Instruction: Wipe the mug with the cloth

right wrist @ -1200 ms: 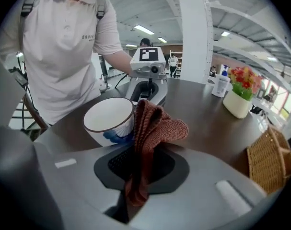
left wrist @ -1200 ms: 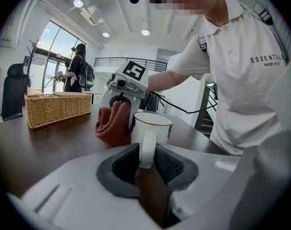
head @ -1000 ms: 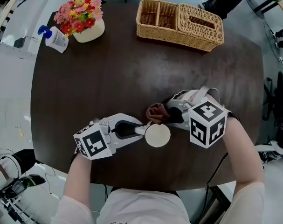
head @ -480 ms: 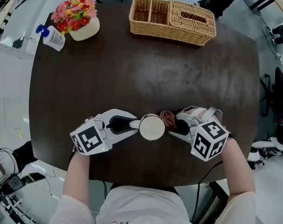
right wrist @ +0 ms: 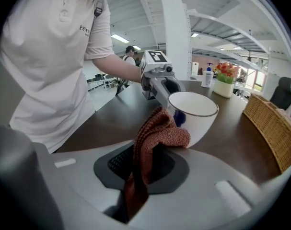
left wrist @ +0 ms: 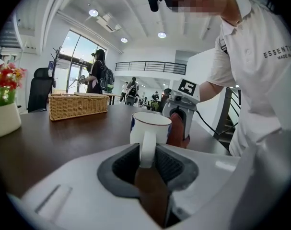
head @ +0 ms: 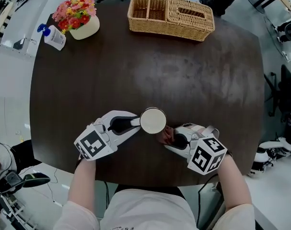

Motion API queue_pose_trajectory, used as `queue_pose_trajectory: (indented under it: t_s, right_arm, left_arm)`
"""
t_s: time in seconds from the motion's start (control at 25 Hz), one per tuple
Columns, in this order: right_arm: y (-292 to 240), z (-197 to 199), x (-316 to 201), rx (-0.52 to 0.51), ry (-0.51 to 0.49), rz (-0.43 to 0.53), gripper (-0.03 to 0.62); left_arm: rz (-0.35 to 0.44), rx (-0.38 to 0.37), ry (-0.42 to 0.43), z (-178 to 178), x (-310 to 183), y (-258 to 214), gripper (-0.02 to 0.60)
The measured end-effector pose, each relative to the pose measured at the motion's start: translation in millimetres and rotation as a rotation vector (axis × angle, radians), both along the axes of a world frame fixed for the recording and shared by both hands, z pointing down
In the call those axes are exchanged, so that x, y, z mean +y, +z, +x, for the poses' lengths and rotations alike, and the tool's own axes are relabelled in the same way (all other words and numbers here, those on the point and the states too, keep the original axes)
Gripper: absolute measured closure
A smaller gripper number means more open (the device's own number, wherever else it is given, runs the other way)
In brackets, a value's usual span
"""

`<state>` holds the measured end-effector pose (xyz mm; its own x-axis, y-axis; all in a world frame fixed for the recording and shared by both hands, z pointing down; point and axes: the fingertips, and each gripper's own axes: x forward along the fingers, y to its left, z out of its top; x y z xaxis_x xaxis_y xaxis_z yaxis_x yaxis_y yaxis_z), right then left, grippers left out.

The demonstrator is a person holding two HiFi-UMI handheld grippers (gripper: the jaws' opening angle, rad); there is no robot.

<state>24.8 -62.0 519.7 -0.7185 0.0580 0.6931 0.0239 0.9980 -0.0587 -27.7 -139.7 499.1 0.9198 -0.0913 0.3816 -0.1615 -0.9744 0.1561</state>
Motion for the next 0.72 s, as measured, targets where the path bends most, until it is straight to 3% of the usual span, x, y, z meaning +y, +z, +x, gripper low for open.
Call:
queue_pose_trajectory:
  t_s: [0.12,0.28,0.4,0.56,0.72]
  right_arm:
    - [-5,10,-7,-0.036,0.151,0.006,0.516]
    - [-10,32,-21,-0.062,0.350,0.012,0.514]
    - [-8,40,-22,-0.047,0.397,0.010,0.513]
    - [-8,45,-29,-0.057,0.445,-0.001,0.513]
    - [-12,49,-54,-0.145,0.633,-0.035,0.513]
  left_arm:
    - [0.037,0.004,-0.032,1,2,-1,0.495]
    - [0.063,0.070,-0.077,1,4,-10,0.509]
    - [0.125,0.062,-0.064,3,9,-16,0.511]
    - [0.144,0.098,-0.065,8,11,-37,0.511]
    - [0.199,0.154,-0.055,16,7,-78,0.512]
